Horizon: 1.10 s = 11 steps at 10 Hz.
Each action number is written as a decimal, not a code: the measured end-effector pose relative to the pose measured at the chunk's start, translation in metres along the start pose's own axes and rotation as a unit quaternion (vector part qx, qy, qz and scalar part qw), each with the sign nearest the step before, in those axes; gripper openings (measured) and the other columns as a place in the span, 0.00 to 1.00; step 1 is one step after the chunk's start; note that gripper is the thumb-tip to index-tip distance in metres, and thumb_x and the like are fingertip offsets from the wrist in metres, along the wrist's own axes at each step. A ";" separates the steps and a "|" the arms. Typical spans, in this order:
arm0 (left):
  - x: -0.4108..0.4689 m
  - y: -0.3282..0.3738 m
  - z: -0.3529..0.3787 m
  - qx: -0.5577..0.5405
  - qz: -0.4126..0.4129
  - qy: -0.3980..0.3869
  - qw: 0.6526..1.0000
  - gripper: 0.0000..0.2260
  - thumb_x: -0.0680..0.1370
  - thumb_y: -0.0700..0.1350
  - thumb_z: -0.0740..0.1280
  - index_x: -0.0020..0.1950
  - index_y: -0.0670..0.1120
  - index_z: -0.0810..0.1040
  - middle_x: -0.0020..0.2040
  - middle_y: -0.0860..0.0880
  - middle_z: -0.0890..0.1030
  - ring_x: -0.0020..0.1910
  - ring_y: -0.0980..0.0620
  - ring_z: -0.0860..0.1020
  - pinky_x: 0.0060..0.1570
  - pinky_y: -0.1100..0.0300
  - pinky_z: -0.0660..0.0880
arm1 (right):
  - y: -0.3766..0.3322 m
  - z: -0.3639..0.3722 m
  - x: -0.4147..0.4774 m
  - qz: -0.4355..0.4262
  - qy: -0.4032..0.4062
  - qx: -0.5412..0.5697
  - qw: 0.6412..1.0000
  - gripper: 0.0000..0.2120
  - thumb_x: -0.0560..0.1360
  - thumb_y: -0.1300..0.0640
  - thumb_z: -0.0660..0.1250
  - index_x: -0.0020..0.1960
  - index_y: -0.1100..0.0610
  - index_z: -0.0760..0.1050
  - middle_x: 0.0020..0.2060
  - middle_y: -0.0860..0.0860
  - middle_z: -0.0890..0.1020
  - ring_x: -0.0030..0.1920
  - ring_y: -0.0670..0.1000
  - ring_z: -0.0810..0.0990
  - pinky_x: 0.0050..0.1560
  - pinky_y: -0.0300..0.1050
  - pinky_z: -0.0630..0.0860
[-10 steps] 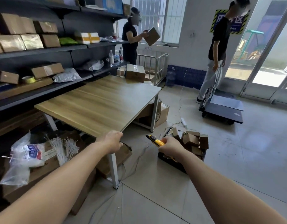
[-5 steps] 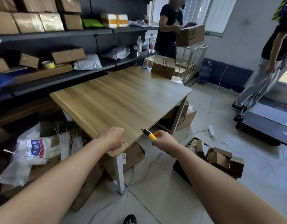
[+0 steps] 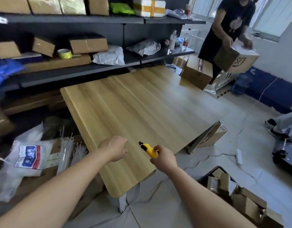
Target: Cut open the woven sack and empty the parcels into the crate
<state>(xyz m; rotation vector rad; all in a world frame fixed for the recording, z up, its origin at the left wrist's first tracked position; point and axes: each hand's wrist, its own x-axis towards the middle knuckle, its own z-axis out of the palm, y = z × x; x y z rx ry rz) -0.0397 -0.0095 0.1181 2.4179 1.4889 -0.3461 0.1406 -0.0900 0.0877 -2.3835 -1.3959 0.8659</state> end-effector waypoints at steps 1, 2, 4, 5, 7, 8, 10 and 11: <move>0.018 -0.006 0.002 -0.023 -0.020 -0.011 0.999 0.18 0.80 0.51 0.59 0.68 0.47 0.70 0.67 0.47 0.74 0.64 0.44 0.73 0.59 0.51 0.74 | 0.000 0.010 0.029 -0.003 0.001 -0.014 1.000 0.22 0.72 0.58 0.68 0.65 0.50 0.71 0.52 0.53 0.79 0.48 0.53 0.76 0.39 0.45 0.72; 0.031 -0.008 0.007 -0.049 -0.044 -0.024 0.998 0.17 0.79 0.51 0.60 0.67 0.47 0.70 0.67 0.47 0.74 0.64 0.44 0.73 0.60 0.49 0.74 | -0.001 0.019 0.055 -0.015 -0.009 -0.028 0.999 0.22 0.72 0.60 0.66 0.65 0.49 0.71 0.50 0.54 0.78 0.50 0.54 0.75 0.41 0.47 0.74; 0.055 -0.006 0.018 -0.075 -0.080 -0.040 0.993 0.19 0.80 0.51 0.59 0.70 0.49 0.68 0.68 0.48 0.73 0.66 0.45 0.72 0.60 0.51 0.73 | 0.002 0.029 0.095 -0.073 -0.010 -0.045 0.996 0.18 0.74 0.62 0.65 0.62 0.50 0.73 0.43 0.51 0.72 0.54 0.54 0.72 0.46 0.48 0.75; 0.065 -0.004 0.024 -0.085 -0.096 -0.046 0.991 0.21 0.80 0.51 0.59 0.73 0.51 0.65 0.71 0.49 0.70 0.68 0.46 0.70 0.62 0.51 0.72 | 0.007 0.034 0.109 -0.093 -0.007 -0.067 0.993 0.17 0.74 0.63 0.64 0.61 0.49 0.74 0.39 0.49 0.70 0.51 0.54 0.73 0.43 0.48 0.77; 0.079 -0.002 0.034 -0.095 -0.110 -0.065 0.987 0.21 0.80 0.51 0.59 0.73 0.51 0.65 0.72 0.49 0.69 0.69 0.47 0.69 0.64 0.52 0.70 | 0.023 0.041 0.131 -0.106 -0.024 -0.097 0.989 0.17 0.73 0.63 0.61 0.59 0.49 0.75 0.40 0.51 0.72 0.53 0.54 0.73 0.44 0.50 0.78; 0.084 -0.001 0.037 -0.088 -0.115 -0.071 0.987 0.20 0.80 0.51 0.59 0.72 0.50 0.66 0.70 0.48 0.71 0.68 0.46 0.70 0.63 0.51 0.71 | 0.029 0.043 0.138 -0.127 -0.036 -0.120 0.984 0.16 0.74 0.61 0.62 0.60 0.50 0.73 0.43 0.51 0.75 0.55 0.53 0.72 0.45 0.48 0.76; 0.088 0.003 0.036 -0.079 -0.114 -0.075 0.987 0.19 0.80 0.51 0.60 0.71 0.49 0.68 0.70 0.48 0.71 0.68 0.45 0.70 0.63 0.51 0.71 | 0.032 0.039 0.142 -0.143 -0.056 -0.155 0.976 0.20 0.76 0.62 0.61 0.66 0.48 0.70 0.58 0.51 0.76 0.59 0.54 0.71 0.51 0.48 0.75; 0.089 0.006 0.034 -0.059 -0.105 -0.080 0.990 0.18 0.80 0.51 0.60 0.69 0.48 0.69 0.68 0.48 0.72 0.67 0.45 0.71 0.62 0.50 0.72 | 0.034 0.034 0.135 -0.142 -0.059 -0.178 0.972 0.21 0.76 0.62 0.61 0.68 0.50 0.68 0.62 0.52 0.74 0.62 0.55 0.70 0.54 0.48 0.74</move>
